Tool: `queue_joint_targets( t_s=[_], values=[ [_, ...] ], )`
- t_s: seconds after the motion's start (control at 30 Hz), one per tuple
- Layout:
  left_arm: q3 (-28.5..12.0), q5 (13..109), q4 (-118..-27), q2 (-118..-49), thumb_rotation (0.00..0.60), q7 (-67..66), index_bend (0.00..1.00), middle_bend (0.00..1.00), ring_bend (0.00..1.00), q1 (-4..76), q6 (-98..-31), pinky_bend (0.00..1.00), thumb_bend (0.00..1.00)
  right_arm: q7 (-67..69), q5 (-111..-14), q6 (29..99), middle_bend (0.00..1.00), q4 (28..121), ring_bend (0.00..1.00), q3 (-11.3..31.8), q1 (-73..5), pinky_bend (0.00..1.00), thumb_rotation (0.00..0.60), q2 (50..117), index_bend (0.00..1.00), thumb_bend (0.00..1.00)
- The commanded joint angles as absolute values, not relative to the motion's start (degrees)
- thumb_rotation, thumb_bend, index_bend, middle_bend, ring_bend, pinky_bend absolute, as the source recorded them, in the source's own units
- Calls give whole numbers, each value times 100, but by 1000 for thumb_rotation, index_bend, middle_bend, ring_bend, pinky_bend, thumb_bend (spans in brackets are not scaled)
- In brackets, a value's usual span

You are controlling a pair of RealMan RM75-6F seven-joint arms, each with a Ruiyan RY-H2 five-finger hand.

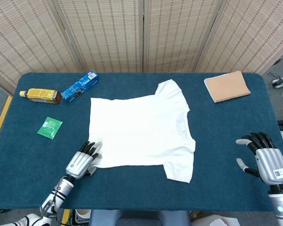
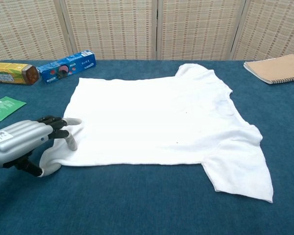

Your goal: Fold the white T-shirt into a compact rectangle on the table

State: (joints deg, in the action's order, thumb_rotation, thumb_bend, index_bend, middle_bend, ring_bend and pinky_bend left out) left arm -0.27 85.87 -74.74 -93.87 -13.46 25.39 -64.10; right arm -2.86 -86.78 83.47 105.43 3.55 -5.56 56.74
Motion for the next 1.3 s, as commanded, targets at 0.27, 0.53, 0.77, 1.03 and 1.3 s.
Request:
queue_joint_targets(
  t_s=[0.27, 0.53, 0.77, 1.03, 1.3],
  values=[
    [-25, 8633, -7348, -9396, 600, -1114, 460, 79, 81, 2533, -6536, 0, 466, -282, -8625, 8271, 283, 10531, 145, 372, -596, 106, 600, 5683, 330, 261],
    [-8, 8694, -7247, -9433, 600, -954, 543, 109, 113, 2570, -6560, 0, 557, -278, -8617, 8243, 283, 10528, 145, 360, -603, 106, 600, 5677, 330, 261],
    [-6, 8770, -7152, -9506, 600, -856, 642, 164, 152, 2609, -6616, 0, 580, -277, -8634, 8188, 283, 10553, 145, 333, -619, 106, 600, 5638, 330, 261],
    [-53, 8835, -7046, -9561, 600, -579, 709, 219, 176, 2635, -6748, 0, 588, -351, -8946, 7834, 286, 10501, 145, 185, -813, 122, 600, 5601, 330, 261],
    [-16, 8889, -7129, -9433, 600, -469, 722, 247, 189, 2589, -6884, 0, 590, -699, -9525, 7000, 298, 10176, 145, -50, -1340, 122, 600, 5817, 330, 247]
  ],
)
